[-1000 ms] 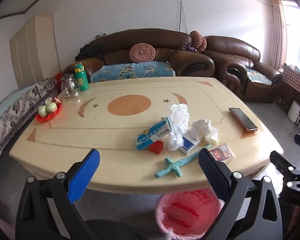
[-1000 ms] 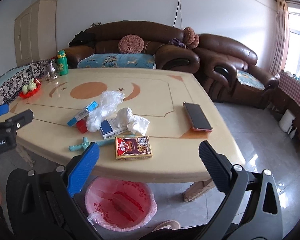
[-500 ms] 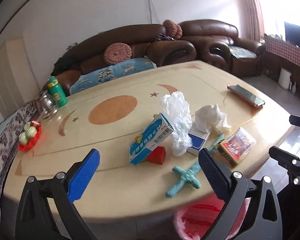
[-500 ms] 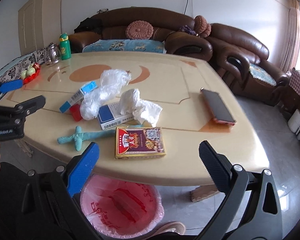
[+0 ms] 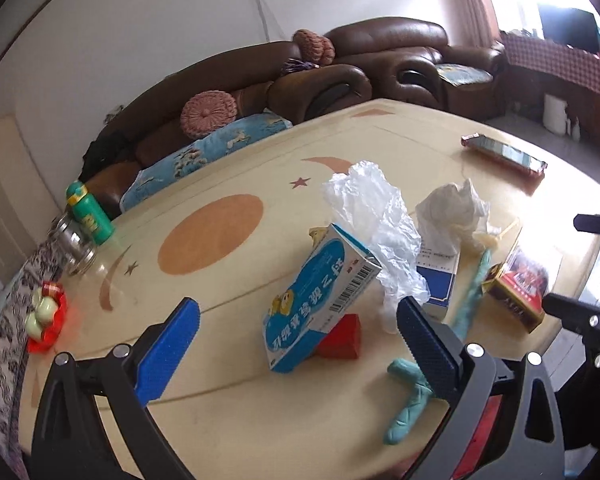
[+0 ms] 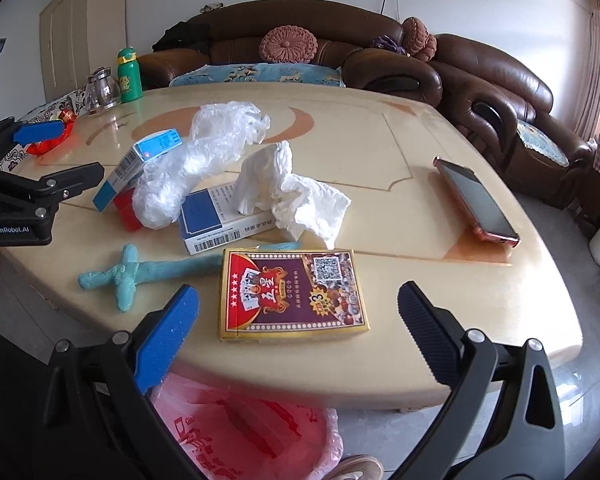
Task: Collect trash
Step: 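Grasp the blue-and-white medicine box with the left tool while the right tool reaches the card box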
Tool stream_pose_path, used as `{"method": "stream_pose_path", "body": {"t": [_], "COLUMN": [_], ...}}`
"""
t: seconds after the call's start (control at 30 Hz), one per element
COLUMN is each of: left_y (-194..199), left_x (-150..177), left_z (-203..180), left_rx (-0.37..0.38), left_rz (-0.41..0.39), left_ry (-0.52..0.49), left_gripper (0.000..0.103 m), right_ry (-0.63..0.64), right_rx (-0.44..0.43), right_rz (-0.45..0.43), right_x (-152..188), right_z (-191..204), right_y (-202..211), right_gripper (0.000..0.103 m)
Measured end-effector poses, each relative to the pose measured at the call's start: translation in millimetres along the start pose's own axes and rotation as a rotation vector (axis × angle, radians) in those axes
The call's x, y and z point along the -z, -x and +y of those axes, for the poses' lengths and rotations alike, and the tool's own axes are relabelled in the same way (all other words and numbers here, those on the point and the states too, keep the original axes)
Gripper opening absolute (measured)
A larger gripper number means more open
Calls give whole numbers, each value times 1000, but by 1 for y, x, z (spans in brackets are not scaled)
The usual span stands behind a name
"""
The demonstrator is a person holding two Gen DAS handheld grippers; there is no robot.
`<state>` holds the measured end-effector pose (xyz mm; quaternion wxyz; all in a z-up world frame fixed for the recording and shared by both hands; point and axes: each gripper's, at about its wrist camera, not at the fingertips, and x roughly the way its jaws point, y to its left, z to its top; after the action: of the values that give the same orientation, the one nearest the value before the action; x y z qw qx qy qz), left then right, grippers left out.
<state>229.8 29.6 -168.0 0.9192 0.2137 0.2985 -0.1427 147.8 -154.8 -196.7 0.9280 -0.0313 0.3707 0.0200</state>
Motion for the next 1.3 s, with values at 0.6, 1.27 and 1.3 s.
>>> {"method": "stream_pose_path", "body": {"t": [0.6, 1.27, 1.3], "left_y": [-42, -52, -54], "left_x": [-1, 2, 2], "left_z": [-1, -17, -19], "left_rx": [19, 49, 43], "left_rz": [-47, -30, -25], "left_ry": [-118, -237, -249], "left_gripper": [97, 97, 97], "right_ry": [-30, -22, -28], "right_rx": [-54, -101, -103], "right_rz": [21, 21, 25], "right_x": [1, 0, 0], "right_z": [-11, 0, 0], "right_y": [-30, -34, -36], "right_gripper": [97, 97, 97]}}
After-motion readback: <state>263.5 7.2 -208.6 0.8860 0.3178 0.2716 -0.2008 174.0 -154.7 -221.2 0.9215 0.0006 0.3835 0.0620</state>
